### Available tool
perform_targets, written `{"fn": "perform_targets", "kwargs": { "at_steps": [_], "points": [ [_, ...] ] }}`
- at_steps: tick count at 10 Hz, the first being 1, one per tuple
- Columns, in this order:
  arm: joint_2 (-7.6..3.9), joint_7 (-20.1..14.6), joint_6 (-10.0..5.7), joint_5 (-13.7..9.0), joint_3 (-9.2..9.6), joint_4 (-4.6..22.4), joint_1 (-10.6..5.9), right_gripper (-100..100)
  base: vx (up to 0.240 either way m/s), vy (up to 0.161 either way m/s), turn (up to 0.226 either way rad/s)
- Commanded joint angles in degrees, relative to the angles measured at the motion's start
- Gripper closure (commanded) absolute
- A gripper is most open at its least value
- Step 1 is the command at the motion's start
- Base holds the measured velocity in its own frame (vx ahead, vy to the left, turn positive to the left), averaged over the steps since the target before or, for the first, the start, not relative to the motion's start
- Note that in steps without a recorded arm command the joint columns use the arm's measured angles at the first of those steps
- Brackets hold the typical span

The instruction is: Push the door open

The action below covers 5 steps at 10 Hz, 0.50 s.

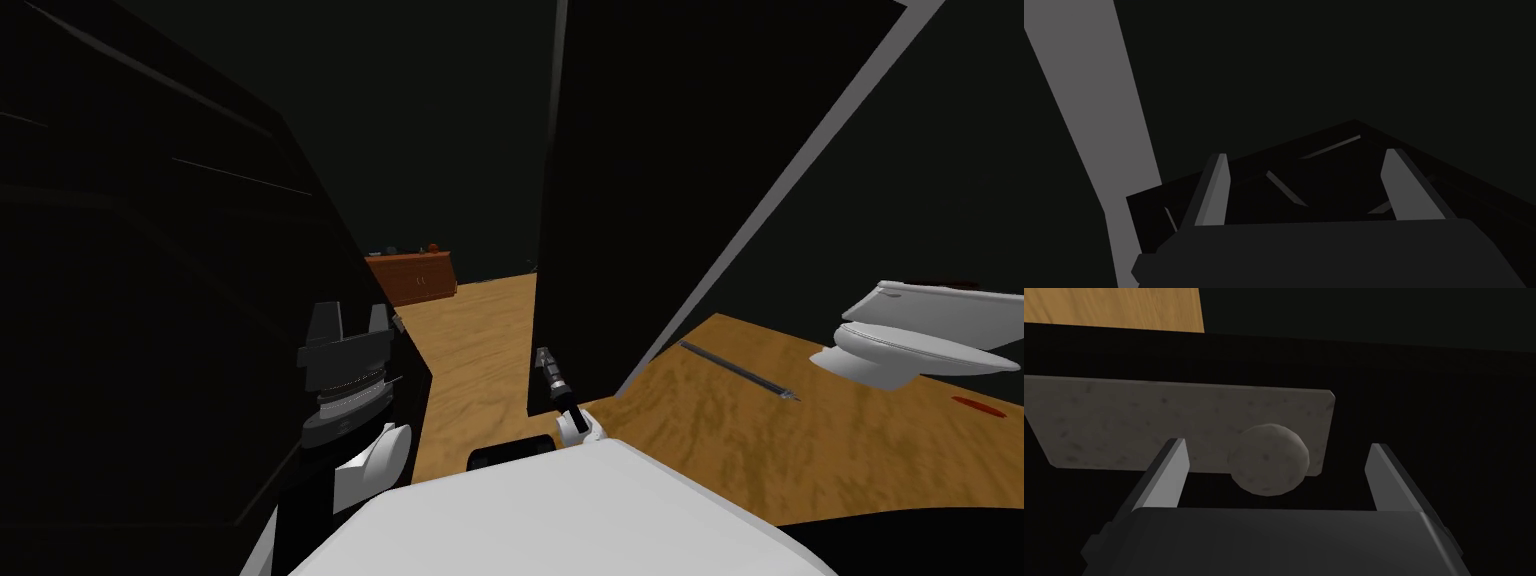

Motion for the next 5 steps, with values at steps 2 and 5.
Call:
{"fn": "perform_targets", "kwargs": {
  "at_steps": [2,5],
  "points": [
    [0.00,0.00,0.00,0.00,0.00,0.00,0.00,100,0.035,0.000,-0.001],
    [0.00,0.00,0.00,0.00,0.00,0.00,0.00,100,-0.023,0.000,0.003]
  ]
}}
